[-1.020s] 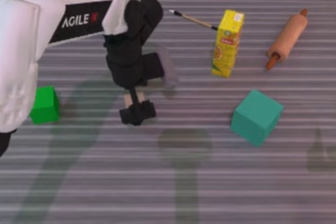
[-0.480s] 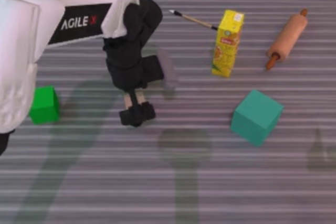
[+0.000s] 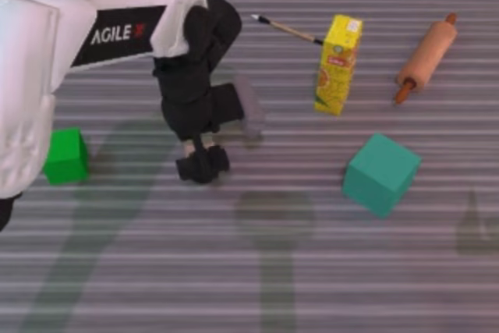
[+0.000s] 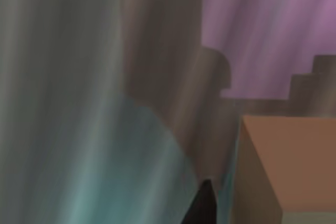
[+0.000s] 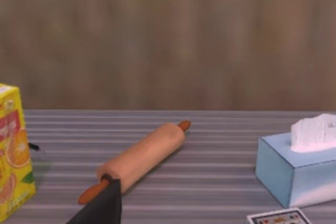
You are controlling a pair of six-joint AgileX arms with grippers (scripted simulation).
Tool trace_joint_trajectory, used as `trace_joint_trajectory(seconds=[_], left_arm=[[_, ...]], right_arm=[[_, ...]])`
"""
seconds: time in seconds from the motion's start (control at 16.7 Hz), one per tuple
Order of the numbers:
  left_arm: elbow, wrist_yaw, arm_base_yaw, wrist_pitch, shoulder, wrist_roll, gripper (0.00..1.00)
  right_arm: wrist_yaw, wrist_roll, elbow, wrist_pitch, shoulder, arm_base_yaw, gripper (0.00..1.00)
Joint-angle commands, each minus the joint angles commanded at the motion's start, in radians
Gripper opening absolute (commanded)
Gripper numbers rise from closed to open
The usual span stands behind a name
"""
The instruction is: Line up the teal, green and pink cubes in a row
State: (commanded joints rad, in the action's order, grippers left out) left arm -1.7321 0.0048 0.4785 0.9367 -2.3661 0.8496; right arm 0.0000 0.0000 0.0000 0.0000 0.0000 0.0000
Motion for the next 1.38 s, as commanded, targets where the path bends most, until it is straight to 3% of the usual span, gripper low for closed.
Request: trace_joint_trajectory(seconds=[0.12, 0.18, 0.6, 1.14, 1.38], left_arm=[[0.000, 0.000, 0.000, 0.000, 0.000, 0.000, 0.02], [0.000, 0.000, 0.000, 0.000, 0.000, 0.000, 0.00], [0.000, 0.000, 0.000, 0.000, 0.000, 0.000, 0.00], [-0.156, 0.015, -0.017, 0.246, 0.100, -0.015, 0.00], [-0.167, 0.016, -0.019, 0.261, 0.109, -0.016, 0.00]], right_arm=[[0.000, 0.000, 0.000, 0.000, 0.000, 0.000, 1.00], [0.000, 0.000, 0.000, 0.000, 0.000, 0.000, 1.00], [0.000, 0.000, 0.000, 0.000, 0.000, 0.000, 1.00], [0.000, 0.000, 0.000, 0.000, 0.000, 0.000, 1.00], [0.000, 0.000, 0.000, 0.000, 0.000, 0.000, 1.00]])
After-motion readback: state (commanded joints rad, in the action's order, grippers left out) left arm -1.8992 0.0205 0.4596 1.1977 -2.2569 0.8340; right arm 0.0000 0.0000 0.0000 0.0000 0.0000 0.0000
